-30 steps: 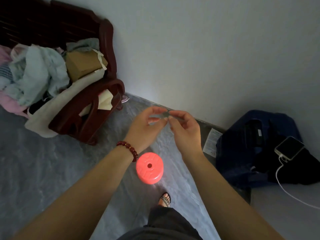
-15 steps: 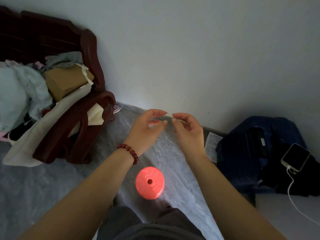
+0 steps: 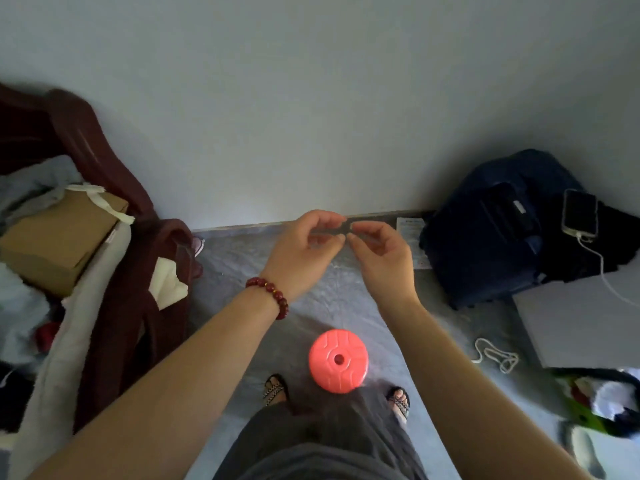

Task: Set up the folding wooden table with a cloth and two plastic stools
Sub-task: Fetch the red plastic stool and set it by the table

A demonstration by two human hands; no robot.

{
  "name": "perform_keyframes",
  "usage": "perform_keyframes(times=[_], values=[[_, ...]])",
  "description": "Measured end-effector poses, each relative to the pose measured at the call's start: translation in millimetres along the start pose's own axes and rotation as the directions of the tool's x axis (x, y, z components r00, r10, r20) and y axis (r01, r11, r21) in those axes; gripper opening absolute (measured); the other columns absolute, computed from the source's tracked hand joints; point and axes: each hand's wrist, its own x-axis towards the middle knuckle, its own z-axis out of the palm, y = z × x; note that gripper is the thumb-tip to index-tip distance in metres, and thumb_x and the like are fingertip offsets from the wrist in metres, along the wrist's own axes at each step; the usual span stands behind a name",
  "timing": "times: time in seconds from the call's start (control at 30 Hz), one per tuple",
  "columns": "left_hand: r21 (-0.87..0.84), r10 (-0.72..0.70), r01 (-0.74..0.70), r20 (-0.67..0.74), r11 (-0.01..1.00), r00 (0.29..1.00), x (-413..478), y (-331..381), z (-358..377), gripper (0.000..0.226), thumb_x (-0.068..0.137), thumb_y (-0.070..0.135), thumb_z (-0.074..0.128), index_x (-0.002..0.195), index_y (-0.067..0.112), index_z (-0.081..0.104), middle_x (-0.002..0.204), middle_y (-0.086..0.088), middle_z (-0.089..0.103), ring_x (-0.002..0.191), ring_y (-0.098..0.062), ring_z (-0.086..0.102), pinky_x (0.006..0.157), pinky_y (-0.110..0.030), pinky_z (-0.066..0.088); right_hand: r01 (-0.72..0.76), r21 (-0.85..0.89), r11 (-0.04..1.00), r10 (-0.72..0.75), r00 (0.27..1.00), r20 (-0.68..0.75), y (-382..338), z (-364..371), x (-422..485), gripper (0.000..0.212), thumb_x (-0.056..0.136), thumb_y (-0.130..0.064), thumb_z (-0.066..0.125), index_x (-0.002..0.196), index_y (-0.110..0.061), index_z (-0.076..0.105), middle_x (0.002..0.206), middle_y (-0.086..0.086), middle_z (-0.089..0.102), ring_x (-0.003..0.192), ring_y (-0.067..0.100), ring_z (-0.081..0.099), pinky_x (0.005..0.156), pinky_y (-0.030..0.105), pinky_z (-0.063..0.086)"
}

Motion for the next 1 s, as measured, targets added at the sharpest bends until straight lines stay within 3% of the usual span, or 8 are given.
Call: perform_keyframes(times=[0.13, 0.37, 0.5, 0.73, 0.8, 0.87, 0.93, 1.0], values=[[0.012, 0.055, -0.057, 0.094, 0.998, 0.994, 5.9, -15.9, -11.0, 0.02, 0.087, 0.007, 0.061, 0.1, 0.022, 0.062, 0.1, 0.012, 0.062, 0.083, 0.017, 0.055, 0.078, -0.001, 0.042, -0.045, 0.025, 0.999, 0.046, 0.996, -0.074, 8.3, 12.2, -14.4, 0.013, 0.085, -0.01, 0.066, 0.089, -0.022, 0.063, 0.086, -0.009, 0.066, 0.077, 0.003, 0.061, 0.07, 0.012, 0.048], [-0.024, 0.026, -0.021, 0.272, 0.999, 0.962, -5.5, -39.0, 19.3, 0.021, 0.086, 0.006, 0.061, 0.101, 0.021, 0.061, 0.098, 0.017, 0.061, 0.081, 0.016, 0.057, 0.073, -0.002, 0.043, -0.102, 0.012, 0.995, 0.103, 0.981, -0.166, 34.8, -18.2, -37.0, 0.015, 0.086, -0.011, 0.066, 0.085, -0.026, 0.063, 0.084, -0.01, 0.066, 0.072, 0.001, 0.059, 0.066, 0.012, 0.046], [0.013, 0.014, -0.02, 0.33, 1.0, 0.944, -10.2, -57.1, 46.3, 0.019, 0.088, 0.013, 0.061, 0.101, 0.028, 0.06, 0.1, 0.02, 0.061, 0.087, 0.011, 0.058, 0.08, -0.006, 0.046, -0.141, 0.012, 0.99, 0.141, 0.976, -0.169, 58.7, -38.7, -39.7, 0.012, 0.087, -0.013, 0.066, 0.085, -0.025, 0.063, 0.085, -0.009, 0.066, 0.072, 0.001, 0.059, 0.066, 0.009, 0.047], [0.051, -0.025, 0.007, 0.358, 0.999, 0.934, -16.5, -103.3, 91.5, 0.018, 0.088, 0.014, 0.061, 0.097, 0.029, 0.06, 0.1, 0.018, 0.063, 0.093, 0.0, 0.061, 0.082, -0.014, 0.049, -0.197, -0.036, 0.98, 0.19, 0.97, -0.153, 121.7, -57.4, -38.4, 0.009, 0.087, -0.015, 0.066, 0.084, -0.023, 0.062, 0.084, -0.008, 0.066, 0.075, 0.006, 0.063, 0.073, 0.022, 0.052], [0.058, -0.039, 0.018, 0.378, 0.998, 0.925, -16.2, -124.4, 102.1, 0.019, 0.088, 0.012, 0.061, 0.096, 0.029, 0.06, 0.099, 0.018, 0.063, 0.09, 0.001, 0.06, 0.08, -0.011, 0.048, -0.214, -0.049, 0.976, 0.204, 0.966, -0.159, 144.0, -57.8, -37.8, 0.012, 0.088, -0.015, 0.065, 0.083, -0.025, 0.061, 0.083, -0.01, 0.065, 0.075, 0.007, 0.063, 0.069, 0.016, 0.05], [0.08, -0.059, 0.029, 0.407, 0.996, 0.912, -15.1, -149.1, 113.2, 0.019, 0.088, 0.011, 0.06, 0.095, 0.029, 0.06, 0.098, 0.016, 0.063, 0.087, 0.001, 0.06, 0.077, -0.01, 0.047, -0.246, -0.055, 0.968, 0.234, 0.959, -0.159, 167.2, -57.7, -37.6, 0.013, 0.088, -0.014, 0.064, 0.083, -0.024, 0.06, 0.086, -0.009, 0.064, 0.077, 0.008, 0.063, 0.055, 0.008, 0.046], [0.108, -0.07, 0.025, 0.429, 0.994, 0.901, -11.3, -177.9, 125.2, 0.023, 0.088, 0.011, 0.061, 0.091, 0.034, 0.059, 0.098, 0.016, 0.064, 0.087, -0.003, 0.062, 0.078, -0.012, 0.048, -0.284, -0.031, 0.958, 0.276, 0.949, -0.156, 193.9, -58.2, -35.2, 0.007, 0.089, -0.012, 0.062, 0.087, -0.019, 0.061, 0.089, -0.005, 0.063, 0.075, 0.005, 0.06, 0.041, 0.005, 0.039], [0.141, -0.084, 0.02, 0.46, 0.99, 0.884, -8.5, -209.1, 137.2, 0.028, 0.087, 0.011, 0.061, 0.089, 0.038, 0.058, 0.098, 0.015, 0.064, 0.089, -0.005, 0.063, 0.078, -0.014, 0.048, -0.315, -0.02, 0.949, 0.307, 0.937, -0.169, 224.5, -56.5, -33.9, 0.004, 0.09, -0.011, 0.062, 0.091, -0.015, 0.061, 0.09, -0.003, 0.062, 0.074, 0.004, 0.058, 0.039, 0.005, 0.038]])
